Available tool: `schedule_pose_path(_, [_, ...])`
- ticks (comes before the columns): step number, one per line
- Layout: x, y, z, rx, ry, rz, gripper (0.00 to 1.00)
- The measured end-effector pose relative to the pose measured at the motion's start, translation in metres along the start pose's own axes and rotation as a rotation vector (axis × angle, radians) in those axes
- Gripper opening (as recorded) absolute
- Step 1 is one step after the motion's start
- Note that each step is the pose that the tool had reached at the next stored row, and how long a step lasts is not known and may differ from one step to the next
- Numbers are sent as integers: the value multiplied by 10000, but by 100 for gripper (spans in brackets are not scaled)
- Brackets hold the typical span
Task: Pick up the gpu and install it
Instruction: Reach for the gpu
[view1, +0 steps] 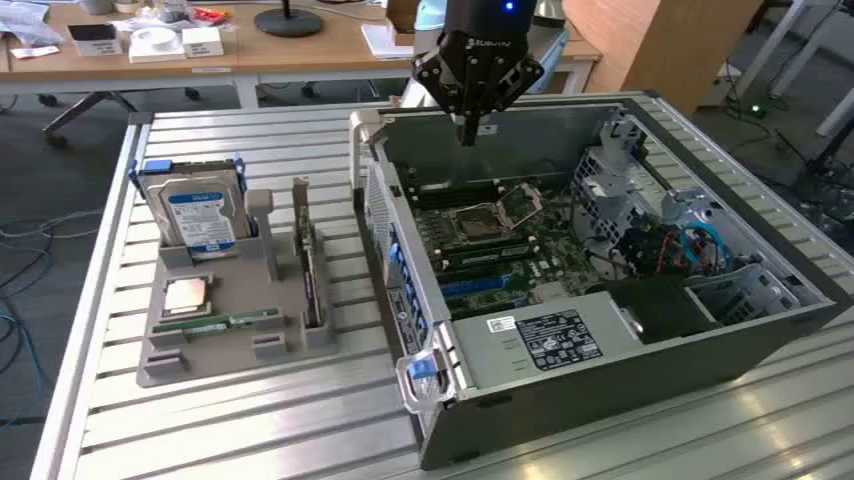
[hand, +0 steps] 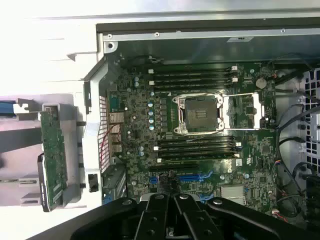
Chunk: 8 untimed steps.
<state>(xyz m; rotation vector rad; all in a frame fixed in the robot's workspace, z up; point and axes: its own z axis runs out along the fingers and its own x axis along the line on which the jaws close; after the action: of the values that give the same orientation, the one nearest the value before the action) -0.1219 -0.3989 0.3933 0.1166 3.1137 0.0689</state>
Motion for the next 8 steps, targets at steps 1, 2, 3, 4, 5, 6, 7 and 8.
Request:
schedule_pose_path(1, [0,0,0,0,0,0,11])
schedule_pose_path(2, [0,0,0,0,0,0,11])
schedule_pose_path(3, [0,0,0,0,0,0,11])
schedule_pose_path(4, [0,0,0,0,0,0,11])
schedule_pose_path(5, [0,0,0,0,0,0,11])
schedule_pose_path(6, [0,0,0,0,0,0,11])
schedule_pose_path(7, [0,0,0,0,0,0,11])
schedule_pose_path(8, [0,0,0,0,0,0,11])
